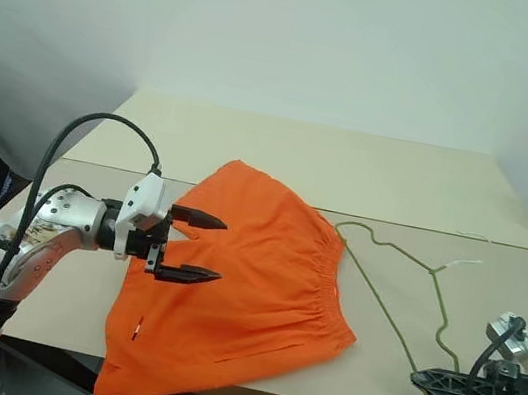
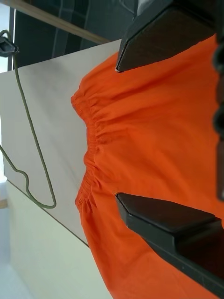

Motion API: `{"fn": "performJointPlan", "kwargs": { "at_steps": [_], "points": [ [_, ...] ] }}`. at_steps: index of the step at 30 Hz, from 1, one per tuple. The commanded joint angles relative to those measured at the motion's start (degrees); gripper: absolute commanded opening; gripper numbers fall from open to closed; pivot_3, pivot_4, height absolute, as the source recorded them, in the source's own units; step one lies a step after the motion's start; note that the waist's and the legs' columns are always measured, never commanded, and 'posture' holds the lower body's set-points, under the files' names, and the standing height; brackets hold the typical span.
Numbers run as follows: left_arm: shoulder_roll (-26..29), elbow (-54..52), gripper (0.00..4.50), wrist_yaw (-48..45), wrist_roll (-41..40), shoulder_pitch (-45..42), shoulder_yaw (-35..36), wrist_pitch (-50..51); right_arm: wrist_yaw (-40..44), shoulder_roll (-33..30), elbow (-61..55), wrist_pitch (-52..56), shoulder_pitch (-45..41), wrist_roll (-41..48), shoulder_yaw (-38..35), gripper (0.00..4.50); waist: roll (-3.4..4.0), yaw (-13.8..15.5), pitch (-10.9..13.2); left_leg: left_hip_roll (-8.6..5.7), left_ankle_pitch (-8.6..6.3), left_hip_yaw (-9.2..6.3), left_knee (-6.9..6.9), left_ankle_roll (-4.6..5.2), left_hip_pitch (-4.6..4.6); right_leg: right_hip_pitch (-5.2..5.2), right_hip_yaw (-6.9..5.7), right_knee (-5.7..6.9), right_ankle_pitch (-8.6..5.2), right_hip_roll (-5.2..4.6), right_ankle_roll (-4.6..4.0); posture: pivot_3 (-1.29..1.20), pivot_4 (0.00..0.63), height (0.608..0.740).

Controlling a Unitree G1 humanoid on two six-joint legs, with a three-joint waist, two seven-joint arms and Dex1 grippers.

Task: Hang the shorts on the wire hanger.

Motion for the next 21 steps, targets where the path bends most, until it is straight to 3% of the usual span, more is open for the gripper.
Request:
{"fn": "performJointPlan", "kwargs": {
  "at_steps": [1,9,21],
  "points": [
    [0.16,-2.28,4.49,-0.87,-0.57,-0.16,0.16,-0.71,3.97,-2.46,2.69,-3.67,-0.24,-2.57,3.14,0.00,-0.03,-0.12,-0.01,0.01,0.00,0.00,0.00,0.00,0.01,0.00,0.01,0.01,0.00,0.02,0.00,-0.11,0.000,0.740],
    [-0.21,-3.38,4.49,0.80,0.05,0.26,-0.12,0.46,4.63,-1.49,5.74,-6.03,-4.32,-6.64,11.32,0.00,-0.01,0.09,-0.02,0.00,0.00,0.01,0.00,0.00,0.02,-0.01,0.06,0.02,0.00,0.01,0.01,-0.10,0.000,0.740],
    [-0.59,-4.78,4.49,1.41,-0.58,0.40,-0.51,1.26,2.58,2.32,6.30,-6.18,-7.98,-8.69,14.40,0.00,-0.01,0.31,-0.04,-0.01,0.00,0.02,0.01,-0.01,0.02,-0.02,0.11,0.06,0.00,0.00,0.01,-0.10,0.000,0.740]
  ]
}}
